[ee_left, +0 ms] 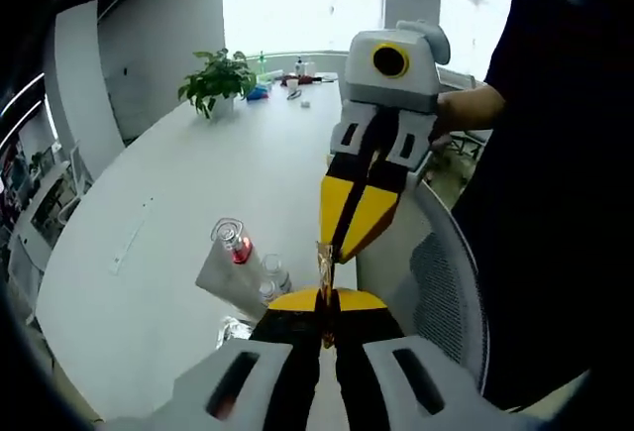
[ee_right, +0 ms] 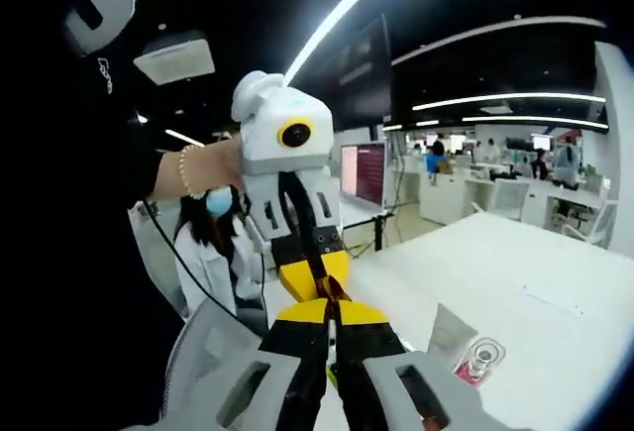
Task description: Arrange the skincare products in the storage area until every visible bottle or jar stands upright without overlapping.
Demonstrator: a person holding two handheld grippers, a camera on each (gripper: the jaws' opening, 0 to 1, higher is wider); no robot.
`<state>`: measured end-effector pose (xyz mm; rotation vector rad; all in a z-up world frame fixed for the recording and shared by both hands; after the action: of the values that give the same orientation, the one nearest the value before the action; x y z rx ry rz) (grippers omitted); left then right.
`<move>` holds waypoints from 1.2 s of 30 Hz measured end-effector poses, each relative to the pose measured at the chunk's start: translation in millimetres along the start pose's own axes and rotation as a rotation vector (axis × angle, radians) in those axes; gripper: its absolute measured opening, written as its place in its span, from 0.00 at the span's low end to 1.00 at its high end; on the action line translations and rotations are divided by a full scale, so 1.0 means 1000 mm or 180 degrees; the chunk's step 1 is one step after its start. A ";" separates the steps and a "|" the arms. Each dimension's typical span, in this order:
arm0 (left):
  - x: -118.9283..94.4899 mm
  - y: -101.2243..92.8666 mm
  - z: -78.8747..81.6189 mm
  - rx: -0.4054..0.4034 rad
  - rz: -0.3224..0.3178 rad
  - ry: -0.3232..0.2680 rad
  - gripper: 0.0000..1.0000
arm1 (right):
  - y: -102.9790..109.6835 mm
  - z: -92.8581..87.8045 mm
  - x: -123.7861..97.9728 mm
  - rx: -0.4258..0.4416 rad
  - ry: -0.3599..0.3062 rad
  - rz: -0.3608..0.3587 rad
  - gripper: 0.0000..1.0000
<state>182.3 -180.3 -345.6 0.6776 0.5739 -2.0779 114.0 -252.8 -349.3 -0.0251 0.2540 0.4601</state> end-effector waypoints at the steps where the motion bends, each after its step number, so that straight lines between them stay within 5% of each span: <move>1: 0.000 0.001 -0.001 -0.0001 -0.0001 -0.0029 0.04 | -0.002 -0.001 -0.001 0.0039 0.0000 0.0000 0.00; 6: -0.005 0.012 -0.001 -0.0040 0.0274 -0.0315 0.31 | -0.008 -0.005 -0.003 0.0543 -0.0100 -0.0042 0.00; 10: -0.015 0.015 -0.015 -0.0438 0.0429 -0.0577 0.44 | -0.014 -0.002 -0.011 0.0941 -0.0302 -0.0078 0.00; 11: -0.018 0.015 -0.018 -0.0596 0.0444 -0.0763 0.45 | -0.017 -0.002 -0.014 0.1042 -0.0358 -0.0103 0.00; 13: -0.019 0.011 -0.016 -0.0794 0.0447 -0.1253 0.43 | -0.020 -0.007 -0.016 0.1115 -0.0334 -0.0137 0.00; 15: -0.015 0.005 -0.019 -0.1144 0.0393 -0.1511 0.38 | -0.022 -0.012 -0.016 0.1255 -0.0372 -0.0208 0.00; 18: -0.009 0.000 -0.022 -0.1342 0.0272 -0.1725 0.36 | -0.023 -0.010 -0.017 0.1590 -0.0490 -0.0157 0.00; 22: -0.005 -0.007 -0.006 -0.1682 -0.0025 -0.2480 0.34 | -0.019 -0.003 -0.015 0.1810 -0.0638 -0.0098 0.00; 25: -0.008 -0.004 -0.001 -0.1797 -0.0008 -0.2931 0.17 | -0.016 -0.002 -0.015 0.1976 -0.0676 -0.0081 0.00; 26: -0.012 0.002 -0.004 -0.1810 0.0243 -0.2997 0.11 | -0.016 -0.001 -0.016 0.2009 -0.0698 -0.0096 0.00; 28: -0.015 -0.002 -0.002 -0.1794 0.0140 -0.3028 0.02 | -0.018 -0.003 -0.017 0.2063 -0.0647 -0.0172 0.00; 31: -0.013 -0.003 0.000 -0.1705 0.0254 -0.2842 0.00 | -0.017 -0.003 -0.019 0.2119 -0.0591 -0.0210 0.00; 36: -0.016 -0.003 0.002 -0.1913 0.0028 -0.2862 0.00 | -0.018 -0.004 -0.021 0.2118 -0.0495 -0.0203 0.00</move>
<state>187.3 -170.6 -333.7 -0.5799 0.5953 -1.8061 103.1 -278.8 -348.2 0.6485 0.2424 0.2947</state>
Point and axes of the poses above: the point that each gripper's makers call its tool centre point, and the gripper's own axes: x roughly forward along the fingers, y roughly to its left, z roughly out of its top, the point moved 6 cm from there along -x, roughly backward along the fingers, and after that the axes turned 11 degrees about -z, right-handed, at the moved point
